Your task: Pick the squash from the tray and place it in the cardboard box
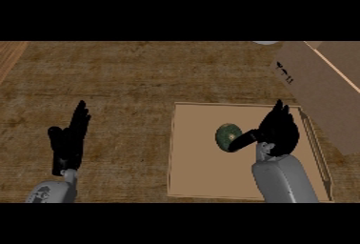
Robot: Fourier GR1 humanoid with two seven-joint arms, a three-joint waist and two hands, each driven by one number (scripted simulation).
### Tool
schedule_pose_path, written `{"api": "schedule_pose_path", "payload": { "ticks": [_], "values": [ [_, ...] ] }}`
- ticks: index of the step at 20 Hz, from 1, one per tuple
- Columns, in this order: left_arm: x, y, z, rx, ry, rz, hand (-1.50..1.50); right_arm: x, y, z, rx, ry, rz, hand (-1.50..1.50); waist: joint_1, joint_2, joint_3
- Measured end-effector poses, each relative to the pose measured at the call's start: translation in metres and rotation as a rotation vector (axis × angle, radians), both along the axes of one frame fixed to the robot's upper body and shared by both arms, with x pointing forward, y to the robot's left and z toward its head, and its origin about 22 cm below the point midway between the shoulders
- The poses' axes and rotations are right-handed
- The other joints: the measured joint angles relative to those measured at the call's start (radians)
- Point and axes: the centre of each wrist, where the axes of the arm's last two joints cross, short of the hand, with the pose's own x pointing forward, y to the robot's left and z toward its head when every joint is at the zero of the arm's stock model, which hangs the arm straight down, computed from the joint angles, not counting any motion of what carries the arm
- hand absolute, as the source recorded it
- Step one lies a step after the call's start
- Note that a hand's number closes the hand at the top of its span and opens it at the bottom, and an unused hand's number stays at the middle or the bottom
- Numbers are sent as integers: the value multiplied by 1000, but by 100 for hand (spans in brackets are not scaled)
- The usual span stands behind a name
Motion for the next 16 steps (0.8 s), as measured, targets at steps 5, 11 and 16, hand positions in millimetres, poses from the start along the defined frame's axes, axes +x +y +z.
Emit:
{"api": "schedule_pose_path", "payload": {
  "ticks": [5, 11, 16],
  "values": [
    [0, 1, -2, -1, 5, 1, 0, 0, -1, -5, 8, 16, -4, -150, -2, -1, 0],
    [-2, 0, -2, -6, 0, -2, 0, 3, -1, -10, 12, 25, -10, -150, -1, -2, -1],
    [-3, 0, -4, -2, 4, 1, 0, 3, 2, -15, 12, 28, -6, 150, -3, -4, -2]
  ]
}}
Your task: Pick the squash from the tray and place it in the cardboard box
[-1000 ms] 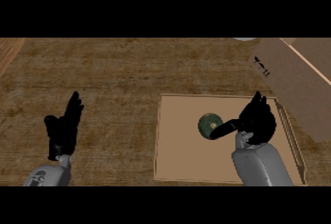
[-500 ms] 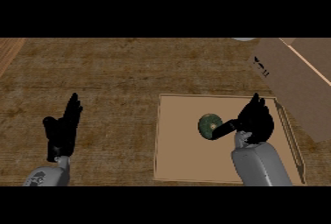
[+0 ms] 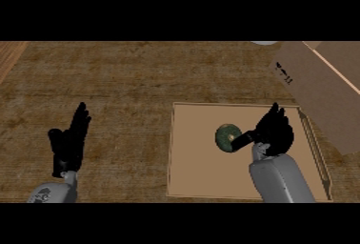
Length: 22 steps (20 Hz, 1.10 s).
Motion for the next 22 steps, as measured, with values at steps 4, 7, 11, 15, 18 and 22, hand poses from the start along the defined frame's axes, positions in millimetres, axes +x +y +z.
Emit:
{"api": "schedule_pose_path", "payload": {
  "ticks": [4, 7, 11, 15, 18, 22],
  "values": [
    [3, 1, 5, 0, -1, -2, 0, 3, 11, 2, -25, -13, 41, 150, -1, -1, 0],
    [5, -4, 4, 0, 4, -1, 0, 6, 20, 2, -86, -33, 70, 150, -4, 0, 0],
    [4, -1, 6, 3, 1, 3, 0, 8, 25, 3, -136, -53, 84, 150, -4, 1, 1],
    [6, 2, 3, 0, -8, -5, 0, 29, 35, 9, -143, -37, 160, 150, -1, 4, 0],
    [3, 6, 4, 0, -14, -12, 0, 50, 35, 14, -116, -11, 242, 150, 4, 5, 0],
    [5, 4, 7, -4, -10, -10, 0, 80, 37, 18, -132, 20, 298, 150, 4, 8, 2]
  ]
}}
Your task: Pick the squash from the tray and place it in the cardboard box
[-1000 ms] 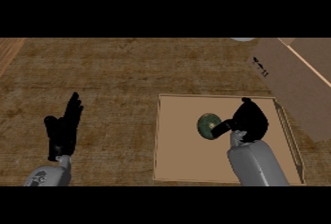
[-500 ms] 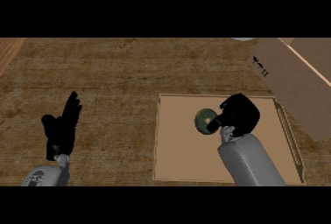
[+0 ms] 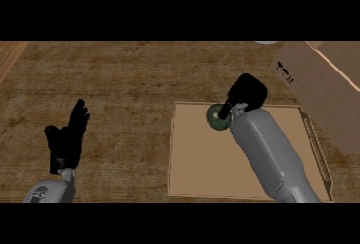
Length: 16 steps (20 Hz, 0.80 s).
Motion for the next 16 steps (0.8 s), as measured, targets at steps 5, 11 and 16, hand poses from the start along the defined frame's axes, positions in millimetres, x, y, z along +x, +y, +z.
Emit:
{"api": "schedule_pose_path", "payload": {
  "ticks": [5, 11, 16],
  "values": [
    [1, 4, 0, 1, 9, 13, 0, 12, 16, 19, -55, -43, 49, 150, -8, 4, 4],
    [-3, 6, -1, 3, 12, 18, 0, 12, 42, 81, -101, -214, 97, 150, -15, 0, 5],
    [-8, 11, -5, 3, 17, 25, 0, 3, 39, 138, -130, -373, 82, 150, -26, -3, 5]
  ]
}}
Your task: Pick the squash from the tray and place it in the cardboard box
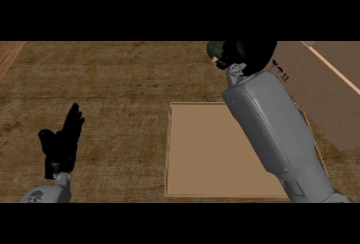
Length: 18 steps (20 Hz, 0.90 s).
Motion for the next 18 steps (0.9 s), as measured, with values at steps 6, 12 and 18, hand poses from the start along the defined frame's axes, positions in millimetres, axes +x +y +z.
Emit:
{"api": "schedule_pose_path", "payload": {
  "ticks": [6, 12, 18],
  "values": [
    [2, 0, 1, 2, -3, 0, 0, -3, -28, 42, -37, -93, -65, 150, -2, 1, 0],
    [-1, -2, 2, 2, -4, 3, 0, -2, -79, 59, -90, -137, -153, 150, 1, 4, 0],
    [1, -4, 4, -3, -8, -2, 0, 5, -140, 60, -72, -143, -227, 150, 7, 7, 1]
  ]
}}
